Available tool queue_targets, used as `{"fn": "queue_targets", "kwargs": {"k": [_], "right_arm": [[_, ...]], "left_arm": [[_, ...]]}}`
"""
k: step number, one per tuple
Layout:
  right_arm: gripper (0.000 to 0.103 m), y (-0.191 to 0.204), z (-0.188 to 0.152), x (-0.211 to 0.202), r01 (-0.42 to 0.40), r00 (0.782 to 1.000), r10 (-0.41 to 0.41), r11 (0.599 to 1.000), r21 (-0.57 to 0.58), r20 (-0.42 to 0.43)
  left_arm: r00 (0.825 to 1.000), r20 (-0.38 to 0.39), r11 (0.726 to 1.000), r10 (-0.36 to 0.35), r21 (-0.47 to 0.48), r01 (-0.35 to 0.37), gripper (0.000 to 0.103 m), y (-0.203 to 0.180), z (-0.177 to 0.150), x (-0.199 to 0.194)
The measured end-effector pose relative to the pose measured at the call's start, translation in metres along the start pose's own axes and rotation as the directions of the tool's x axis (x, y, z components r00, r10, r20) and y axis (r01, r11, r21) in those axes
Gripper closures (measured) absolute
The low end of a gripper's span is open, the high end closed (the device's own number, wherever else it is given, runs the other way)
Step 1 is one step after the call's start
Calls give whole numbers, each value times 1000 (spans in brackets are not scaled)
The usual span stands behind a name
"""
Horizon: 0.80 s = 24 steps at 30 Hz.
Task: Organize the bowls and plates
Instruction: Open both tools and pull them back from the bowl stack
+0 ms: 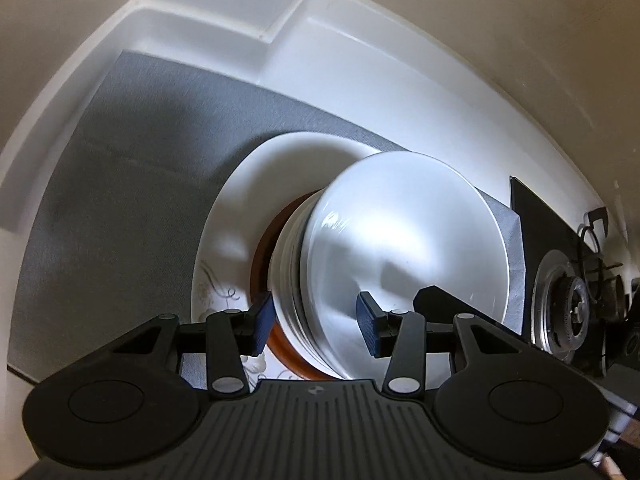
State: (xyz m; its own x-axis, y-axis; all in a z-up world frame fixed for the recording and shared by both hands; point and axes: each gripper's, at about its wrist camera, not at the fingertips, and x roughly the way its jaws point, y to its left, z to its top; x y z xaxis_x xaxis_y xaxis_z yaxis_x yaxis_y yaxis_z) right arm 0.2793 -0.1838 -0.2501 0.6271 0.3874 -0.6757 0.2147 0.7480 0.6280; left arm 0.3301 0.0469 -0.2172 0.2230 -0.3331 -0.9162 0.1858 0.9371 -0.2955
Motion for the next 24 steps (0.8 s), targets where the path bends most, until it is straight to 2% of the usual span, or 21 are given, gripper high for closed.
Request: {"fn": "queue_targets", "kwargs": {"k": [4,6,7,8,11,13,16,18,24], "right_arm": [[39,-5,0,-5,5,1000,-5,999,44,8],[32,-1,-3,-21,31,998,-33,998,50,49],[22,3,-5,-32,56,995,-58,998,37,76],[14,9,-8,-44,82,991,-84,996,16,102],[7,30,-17,-77,185,974,-176,982,-49,145],[4,49,-25,-96,277,954,-260,955,-109,149],[4,85,-36,-122,376,926,-358,905,-199,121],[1,110,-45,-142,398,917,-376,878,-264,133],[0,156,-57,-184,395,918,-373,857,-331,131]], "left_arm": [[1000,15,1000,-6,-7,6,56,-1,-2,1],[999,48,1000,6,-11,-5,40,-1,-8,-10],[997,76,1000,28,-11,-27,30,-1,-13,-19],[992,114,999,47,-11,-46,27,-1,-18,-29],[969,214,991,127,11,-132,22,-7,-36,-68],[956,247,985,160,25,-172,14,-14,-48,-96],[951,259,972,167,119,-203,7,-33,-65,-141],[944,279,966,178,131,-221,0,-48,-77,-171],[928,327,972,178,87,-217,0,-80,-103,-227]]}}
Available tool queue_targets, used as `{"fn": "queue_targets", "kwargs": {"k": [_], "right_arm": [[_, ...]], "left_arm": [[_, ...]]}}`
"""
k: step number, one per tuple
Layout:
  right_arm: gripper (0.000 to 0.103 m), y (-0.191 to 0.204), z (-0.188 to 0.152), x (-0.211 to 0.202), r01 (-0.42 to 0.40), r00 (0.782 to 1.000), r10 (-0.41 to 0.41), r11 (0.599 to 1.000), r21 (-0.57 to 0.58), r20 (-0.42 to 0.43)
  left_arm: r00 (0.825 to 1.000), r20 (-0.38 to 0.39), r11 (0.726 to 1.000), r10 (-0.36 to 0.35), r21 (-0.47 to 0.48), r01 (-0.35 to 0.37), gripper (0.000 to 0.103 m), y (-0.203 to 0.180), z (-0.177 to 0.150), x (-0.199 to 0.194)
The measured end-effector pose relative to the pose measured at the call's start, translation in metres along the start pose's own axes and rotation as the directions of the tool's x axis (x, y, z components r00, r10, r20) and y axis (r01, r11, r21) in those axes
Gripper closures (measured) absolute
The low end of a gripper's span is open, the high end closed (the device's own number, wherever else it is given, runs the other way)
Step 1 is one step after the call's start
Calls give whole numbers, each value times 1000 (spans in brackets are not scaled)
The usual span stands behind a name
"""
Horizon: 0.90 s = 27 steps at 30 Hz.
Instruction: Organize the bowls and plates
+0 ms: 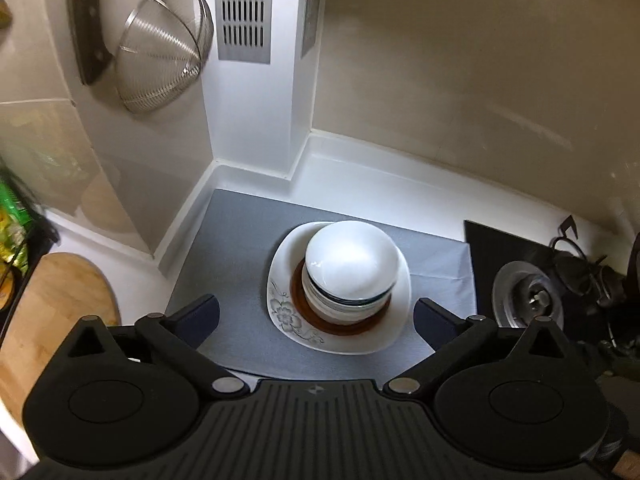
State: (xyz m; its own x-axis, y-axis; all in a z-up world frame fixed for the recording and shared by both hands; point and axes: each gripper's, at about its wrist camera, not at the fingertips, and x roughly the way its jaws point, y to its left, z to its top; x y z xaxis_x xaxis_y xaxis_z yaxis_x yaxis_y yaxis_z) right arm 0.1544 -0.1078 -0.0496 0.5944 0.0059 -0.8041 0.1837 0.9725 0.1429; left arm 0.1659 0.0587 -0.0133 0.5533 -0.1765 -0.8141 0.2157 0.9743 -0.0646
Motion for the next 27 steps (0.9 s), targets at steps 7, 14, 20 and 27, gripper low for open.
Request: {"fn": "queue_targets", "kwargs": {"k": [7,14,20,27], "right_arm": [[0,7,10,-31,22,1000,-22,1000,6,5],[1,9,6,-35,60,998,-59,998,16,-24],[1,7,3,-32,65,997,-64,997,27,-33],[1,6,4,-29,63,997,-62,998,31,-41]], "left_arm": [[1000,-19,1000,-4,-3,4,0,-20,-7,-33],[997,9,994,79,80,-79,0,-41,-13,-41],[997,-9,993,76,96,-75,0,-44,-12,-39],[997,-25,994,70,90,-67,0,-42,-12,-37]]}}
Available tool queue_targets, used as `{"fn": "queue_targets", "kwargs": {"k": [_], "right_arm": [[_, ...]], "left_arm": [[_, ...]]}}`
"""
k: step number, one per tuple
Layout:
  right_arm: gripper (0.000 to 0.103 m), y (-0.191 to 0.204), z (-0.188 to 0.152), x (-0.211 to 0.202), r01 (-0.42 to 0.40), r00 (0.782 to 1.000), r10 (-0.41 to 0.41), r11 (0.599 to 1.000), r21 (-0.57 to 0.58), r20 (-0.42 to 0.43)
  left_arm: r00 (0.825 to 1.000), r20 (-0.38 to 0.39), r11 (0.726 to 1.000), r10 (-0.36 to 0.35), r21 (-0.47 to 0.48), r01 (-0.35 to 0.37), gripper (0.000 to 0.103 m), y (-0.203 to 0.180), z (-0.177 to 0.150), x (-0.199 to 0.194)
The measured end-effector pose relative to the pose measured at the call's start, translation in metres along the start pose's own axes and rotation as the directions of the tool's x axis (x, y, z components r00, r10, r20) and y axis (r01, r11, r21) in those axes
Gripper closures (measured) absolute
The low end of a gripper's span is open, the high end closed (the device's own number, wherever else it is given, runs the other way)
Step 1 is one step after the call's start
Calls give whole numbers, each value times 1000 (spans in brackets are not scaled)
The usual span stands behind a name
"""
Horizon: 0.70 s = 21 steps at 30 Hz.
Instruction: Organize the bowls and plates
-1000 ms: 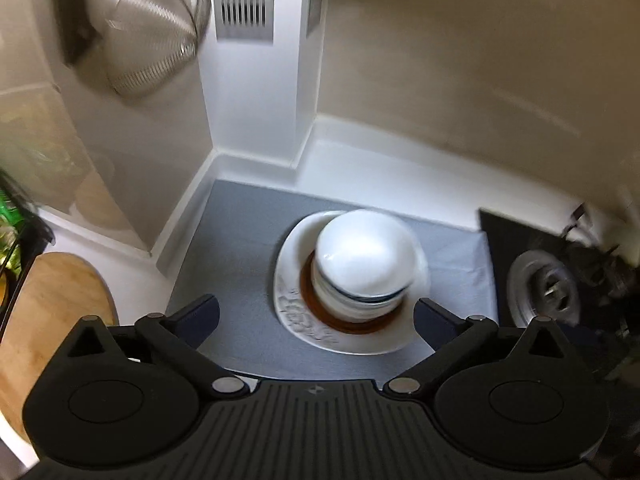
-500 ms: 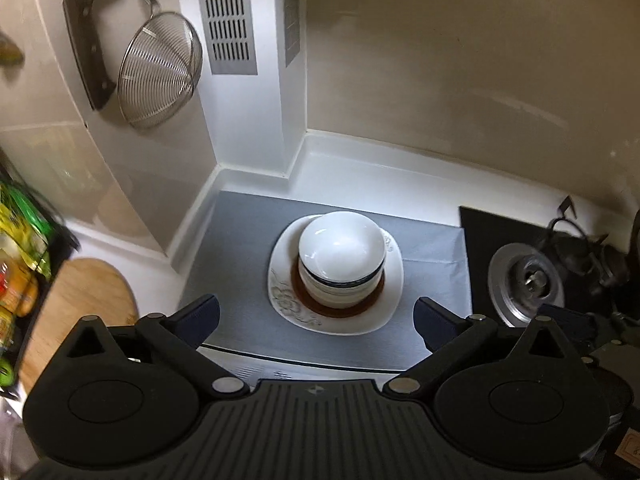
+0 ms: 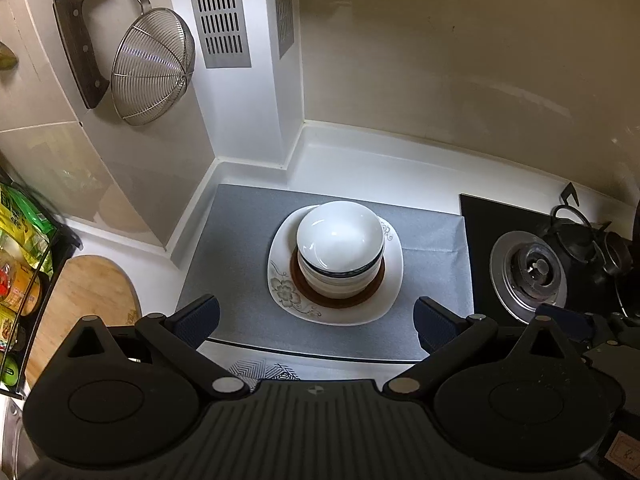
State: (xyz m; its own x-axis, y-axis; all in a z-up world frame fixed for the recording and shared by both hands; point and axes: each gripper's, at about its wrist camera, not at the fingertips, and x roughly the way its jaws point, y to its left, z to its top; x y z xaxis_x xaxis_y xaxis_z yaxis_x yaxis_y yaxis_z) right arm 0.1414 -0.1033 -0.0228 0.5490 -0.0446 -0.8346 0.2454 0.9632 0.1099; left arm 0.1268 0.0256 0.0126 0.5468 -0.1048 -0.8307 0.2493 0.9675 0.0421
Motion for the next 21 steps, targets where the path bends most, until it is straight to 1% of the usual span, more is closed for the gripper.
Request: {"fn": "queue_targets", "kwargs": {"k": [21], "right_arm": [[1,1,0,5,-2,1000,2,1000,-5,-19]], "left_arm": [[1000,1,1000,22,14,-22,0,-1,-2,1]]}}
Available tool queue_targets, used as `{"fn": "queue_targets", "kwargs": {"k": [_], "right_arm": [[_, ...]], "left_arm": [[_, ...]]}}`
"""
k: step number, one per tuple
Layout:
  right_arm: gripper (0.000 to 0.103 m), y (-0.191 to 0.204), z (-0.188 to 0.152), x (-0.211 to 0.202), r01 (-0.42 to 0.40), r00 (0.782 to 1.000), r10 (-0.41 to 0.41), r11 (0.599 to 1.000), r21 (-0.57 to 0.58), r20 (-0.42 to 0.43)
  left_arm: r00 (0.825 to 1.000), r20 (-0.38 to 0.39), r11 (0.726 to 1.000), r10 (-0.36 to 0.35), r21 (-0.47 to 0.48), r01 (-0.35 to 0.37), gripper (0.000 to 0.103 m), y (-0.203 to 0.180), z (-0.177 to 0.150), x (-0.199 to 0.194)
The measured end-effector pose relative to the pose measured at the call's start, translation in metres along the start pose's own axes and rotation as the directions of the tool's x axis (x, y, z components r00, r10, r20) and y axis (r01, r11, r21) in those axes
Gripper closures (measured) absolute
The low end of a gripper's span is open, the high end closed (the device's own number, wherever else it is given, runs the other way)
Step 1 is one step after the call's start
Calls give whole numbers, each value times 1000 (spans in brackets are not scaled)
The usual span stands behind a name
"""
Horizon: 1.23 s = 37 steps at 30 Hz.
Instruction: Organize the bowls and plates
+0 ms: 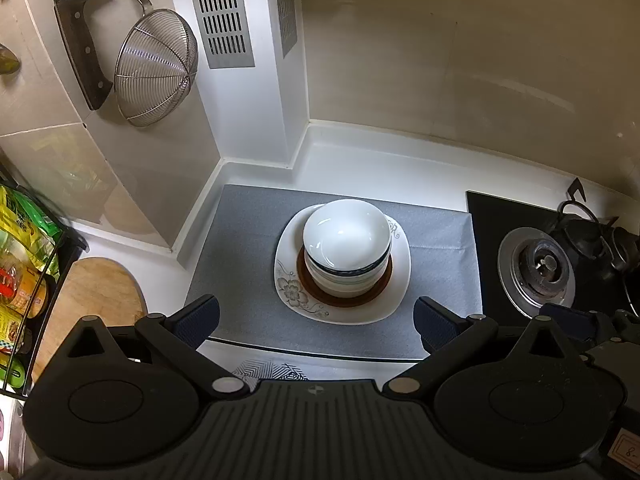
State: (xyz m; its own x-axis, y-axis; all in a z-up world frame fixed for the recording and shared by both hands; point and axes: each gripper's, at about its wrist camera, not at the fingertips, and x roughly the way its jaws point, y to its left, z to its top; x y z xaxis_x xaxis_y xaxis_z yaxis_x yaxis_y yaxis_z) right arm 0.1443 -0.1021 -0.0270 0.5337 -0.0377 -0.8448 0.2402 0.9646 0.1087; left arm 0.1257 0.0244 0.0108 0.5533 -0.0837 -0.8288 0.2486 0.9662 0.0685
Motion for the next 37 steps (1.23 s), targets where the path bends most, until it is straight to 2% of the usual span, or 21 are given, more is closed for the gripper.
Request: {"fn": "queue_targets", "kwargs": {"k": [37], "right_arm": [[1,0,1,1,12,1000,-12,1000,-3,-8]], "left_arm": [[1000,-12,1000,-3,11,3,0,-3,2,1]]}}
